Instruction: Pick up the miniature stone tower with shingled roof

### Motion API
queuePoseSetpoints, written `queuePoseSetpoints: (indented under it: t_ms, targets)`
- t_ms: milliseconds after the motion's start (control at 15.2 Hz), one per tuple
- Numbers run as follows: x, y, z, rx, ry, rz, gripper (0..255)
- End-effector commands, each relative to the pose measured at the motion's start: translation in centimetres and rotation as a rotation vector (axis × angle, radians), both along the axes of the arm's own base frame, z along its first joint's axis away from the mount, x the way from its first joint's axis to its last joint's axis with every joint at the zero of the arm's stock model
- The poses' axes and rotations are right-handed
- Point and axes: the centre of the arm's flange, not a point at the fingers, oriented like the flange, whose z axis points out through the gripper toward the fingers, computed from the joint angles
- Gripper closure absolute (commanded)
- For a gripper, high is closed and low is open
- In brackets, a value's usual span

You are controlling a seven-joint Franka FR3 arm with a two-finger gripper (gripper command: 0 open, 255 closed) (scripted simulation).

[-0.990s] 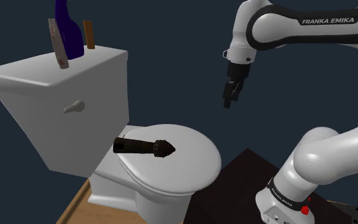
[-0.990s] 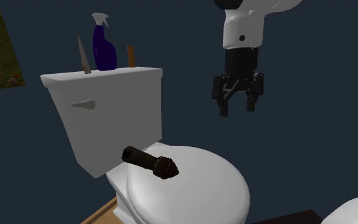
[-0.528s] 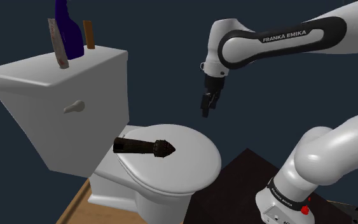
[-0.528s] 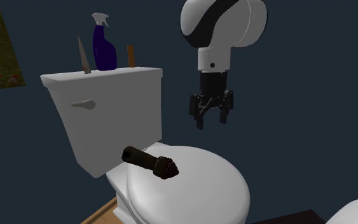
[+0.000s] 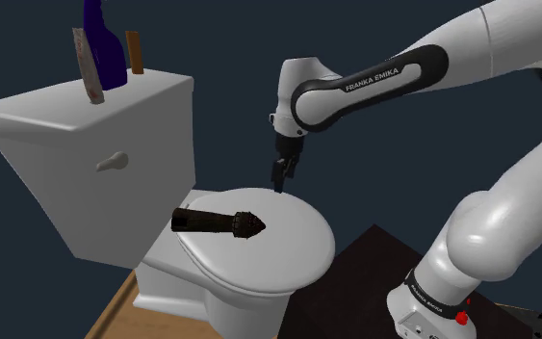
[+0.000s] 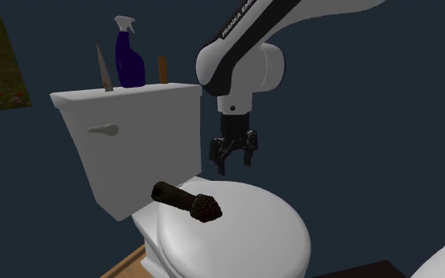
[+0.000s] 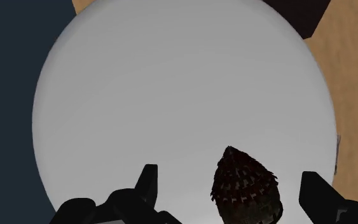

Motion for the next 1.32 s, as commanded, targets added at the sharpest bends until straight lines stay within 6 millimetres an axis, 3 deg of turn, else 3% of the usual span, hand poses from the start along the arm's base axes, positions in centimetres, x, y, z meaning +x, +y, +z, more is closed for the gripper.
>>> queuePoseSetpoints:
  t_ms: [0,990,1254]
  targets:
    - [1.5,1.5,-1.6,0.004,-0.007,0.027,0]
    - [10.5,13.9,-13.3,0.023,-0.049,0.224,0]
    - [10.5,13.9,-15.4,0.023,-0.049,0.224,0]
